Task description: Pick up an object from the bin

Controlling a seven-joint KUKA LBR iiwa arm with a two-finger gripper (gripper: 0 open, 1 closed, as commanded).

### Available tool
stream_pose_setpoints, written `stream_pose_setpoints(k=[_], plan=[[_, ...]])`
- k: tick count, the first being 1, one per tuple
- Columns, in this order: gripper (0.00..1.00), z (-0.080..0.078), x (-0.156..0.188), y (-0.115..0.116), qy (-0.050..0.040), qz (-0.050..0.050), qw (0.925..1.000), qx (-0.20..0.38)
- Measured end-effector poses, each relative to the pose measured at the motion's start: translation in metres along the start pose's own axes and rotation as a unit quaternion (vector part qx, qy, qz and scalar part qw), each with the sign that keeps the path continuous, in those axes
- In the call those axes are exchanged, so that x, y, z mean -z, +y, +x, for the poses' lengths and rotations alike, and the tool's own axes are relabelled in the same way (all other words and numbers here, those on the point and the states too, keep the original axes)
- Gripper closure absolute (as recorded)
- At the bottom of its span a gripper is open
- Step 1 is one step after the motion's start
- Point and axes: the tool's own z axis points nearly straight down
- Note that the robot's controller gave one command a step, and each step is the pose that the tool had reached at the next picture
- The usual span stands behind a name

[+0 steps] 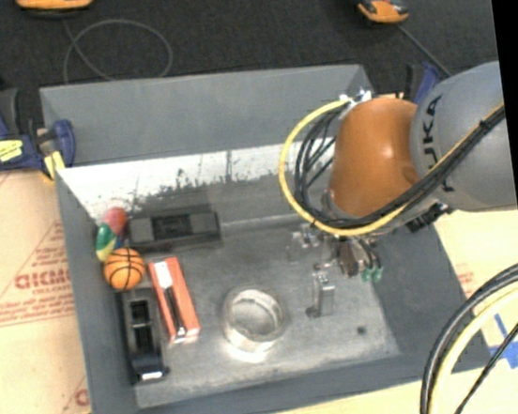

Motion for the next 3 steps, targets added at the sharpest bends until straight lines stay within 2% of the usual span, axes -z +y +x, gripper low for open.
stream_pose_setpoints(k=[1,2,3], plan=[[0.00,-0.001,0.004,0.000,-0.0027,0.000,1.0000,0.000],[0.00,-0.037,-0.056,0.054,-0.0048,0.000,0.9999,0.010],[0.00,-0.042,-0.060,0.060,-0.0081,0.000,0.9999,0.011]])
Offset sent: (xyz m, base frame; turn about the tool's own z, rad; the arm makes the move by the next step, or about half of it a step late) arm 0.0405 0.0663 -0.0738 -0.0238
